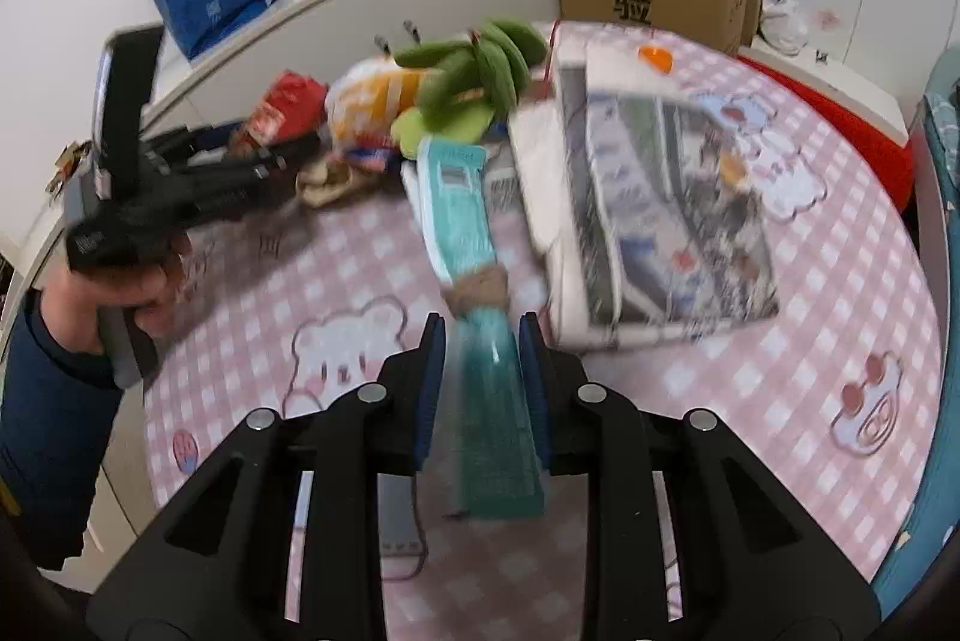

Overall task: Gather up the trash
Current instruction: 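Grasp the teal toothpaste tube with the right tool while the left tool grasps the red snack bag, then carry the tube and red bag to the blue bin and release both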

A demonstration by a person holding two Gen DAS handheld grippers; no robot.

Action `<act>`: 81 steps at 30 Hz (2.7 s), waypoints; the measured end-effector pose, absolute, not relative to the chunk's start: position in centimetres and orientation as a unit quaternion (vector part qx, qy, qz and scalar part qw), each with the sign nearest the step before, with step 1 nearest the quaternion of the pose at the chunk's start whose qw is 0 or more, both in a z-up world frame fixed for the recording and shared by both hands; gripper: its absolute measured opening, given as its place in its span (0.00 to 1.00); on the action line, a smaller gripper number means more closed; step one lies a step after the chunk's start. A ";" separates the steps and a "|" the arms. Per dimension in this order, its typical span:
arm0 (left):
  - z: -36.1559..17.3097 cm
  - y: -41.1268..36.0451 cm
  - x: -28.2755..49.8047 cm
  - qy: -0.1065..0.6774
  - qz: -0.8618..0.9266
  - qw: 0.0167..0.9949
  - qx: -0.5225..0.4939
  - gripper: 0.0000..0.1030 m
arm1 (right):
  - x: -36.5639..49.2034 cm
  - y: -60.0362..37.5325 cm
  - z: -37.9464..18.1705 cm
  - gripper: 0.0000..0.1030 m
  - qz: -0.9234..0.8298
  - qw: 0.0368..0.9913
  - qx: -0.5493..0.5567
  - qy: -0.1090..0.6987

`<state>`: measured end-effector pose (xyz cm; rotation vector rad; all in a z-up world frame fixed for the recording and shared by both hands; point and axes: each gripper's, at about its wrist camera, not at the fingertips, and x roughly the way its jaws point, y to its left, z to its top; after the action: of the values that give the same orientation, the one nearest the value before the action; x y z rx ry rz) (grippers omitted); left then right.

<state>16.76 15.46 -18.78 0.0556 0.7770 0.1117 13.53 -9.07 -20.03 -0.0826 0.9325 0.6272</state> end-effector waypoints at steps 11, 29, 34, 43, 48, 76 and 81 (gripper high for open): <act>-17.6 16.2 12.0 0.363 0.060 0.930 -0.026 0.70 | 14.4 -7.1 -21.9 0.24 0.297 0.837 -0.067 0.455; -10.1 11.5 8.1 0.288 0.013 0.956 -0.053 0.70 | 12.2 -13.9 -16.4 0.22 0.338 0.861 0.041 0.379; -7.8 8.1 8.1 0.266 -0.030 0.962 -0.055 0.70 | 11.0 -18.8 -13.3 0.22 0.326 0.881 0.085 0.331; -5.9 -3.8 9.6 0.257 -0.155 0.953 -0.031 0.70 | 9.7 -31.5 -11.4 0.22 0.242 0.912 0.174 0.280; -6.3 -11.4 11.0 0.271 -0.238 0.933 -0.016 0.70 | 8.5 -40.0 -13.0 0.22 0.172 0.918 0.234 0.269; -31.1 -43.9 21.9 0.576 -0.316 0.751 0.062 0.70 | 10.1 -60.3 -38.5 0.22 -0.034 0.796 0.424 0.431; -34.2 -45.7 23.0 0.620 -0.303 0.718 0.093 0.72 | 11.0 -61.4 -42.0 0.32 -0.042 0.769 0.454 0.449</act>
<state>22.97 -45.68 -34.20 0.2067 1.3720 -0.6698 11.01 -61.41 -41.99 0.9844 0.9752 -0.0902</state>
